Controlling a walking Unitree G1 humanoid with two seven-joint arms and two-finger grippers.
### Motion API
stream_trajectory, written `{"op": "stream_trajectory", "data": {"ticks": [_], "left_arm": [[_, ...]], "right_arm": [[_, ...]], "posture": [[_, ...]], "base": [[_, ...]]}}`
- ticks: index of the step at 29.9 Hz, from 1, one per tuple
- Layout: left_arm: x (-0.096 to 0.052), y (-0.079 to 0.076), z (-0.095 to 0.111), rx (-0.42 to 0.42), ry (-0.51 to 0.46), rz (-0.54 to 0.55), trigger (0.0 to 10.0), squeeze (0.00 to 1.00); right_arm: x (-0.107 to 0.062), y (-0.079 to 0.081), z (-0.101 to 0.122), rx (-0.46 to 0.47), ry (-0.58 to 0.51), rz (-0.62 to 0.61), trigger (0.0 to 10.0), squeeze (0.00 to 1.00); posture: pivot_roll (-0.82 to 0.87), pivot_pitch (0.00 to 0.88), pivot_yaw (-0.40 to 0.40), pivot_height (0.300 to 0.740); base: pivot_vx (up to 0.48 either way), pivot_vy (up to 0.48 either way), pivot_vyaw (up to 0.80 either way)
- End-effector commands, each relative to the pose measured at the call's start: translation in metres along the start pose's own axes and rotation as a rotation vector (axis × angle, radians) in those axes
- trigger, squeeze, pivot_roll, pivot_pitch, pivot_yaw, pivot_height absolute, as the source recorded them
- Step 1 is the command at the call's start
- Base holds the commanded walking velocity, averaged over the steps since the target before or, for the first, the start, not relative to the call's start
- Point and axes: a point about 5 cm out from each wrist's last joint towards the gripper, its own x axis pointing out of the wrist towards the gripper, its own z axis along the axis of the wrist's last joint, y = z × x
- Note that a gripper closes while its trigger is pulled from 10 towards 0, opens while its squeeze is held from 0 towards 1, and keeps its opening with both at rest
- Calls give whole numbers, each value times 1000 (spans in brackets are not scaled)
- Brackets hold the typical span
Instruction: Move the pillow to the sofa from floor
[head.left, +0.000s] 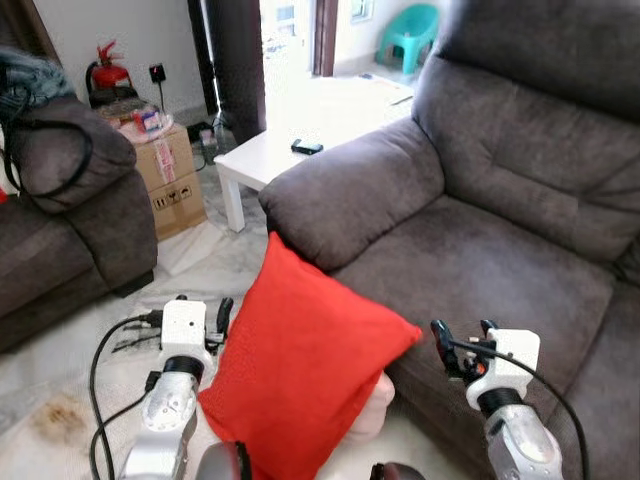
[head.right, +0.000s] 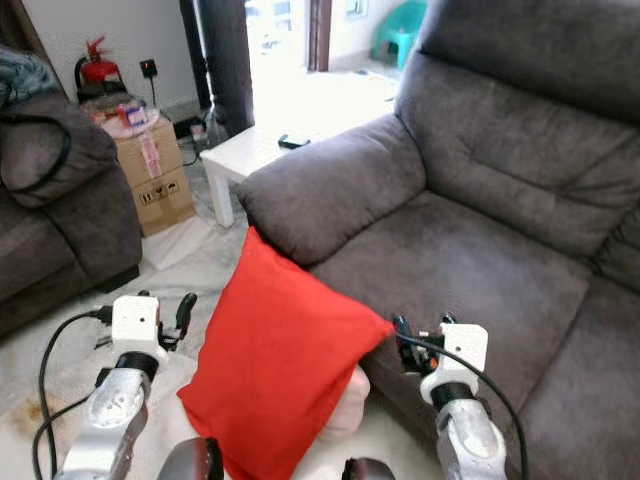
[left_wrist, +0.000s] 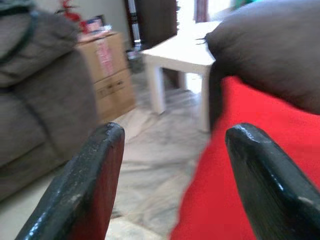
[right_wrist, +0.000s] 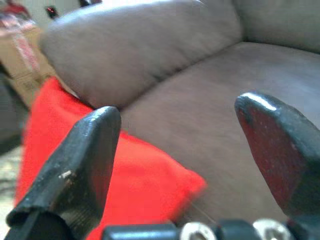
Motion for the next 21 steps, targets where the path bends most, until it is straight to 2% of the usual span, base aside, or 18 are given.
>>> {"op": "stream_trajectory", "data": {"ticks": [1, 21], "left_arm": [[2, -8, 3, -2, -8, -15, 10000, 0], [-1, -6, 0, 4, 4, -14, 10000, 0]], "right_arm": [[-4, -11, 2, -13, 3, -30, 10000, 0], [1, -11, -3, -1, 50, -56, 10000, 0]], "posture": [[-27, 0, -52, 603], [-20, 0, -56, 603]], "base": [[319, 0, 0], [318, 0, 0]]}}
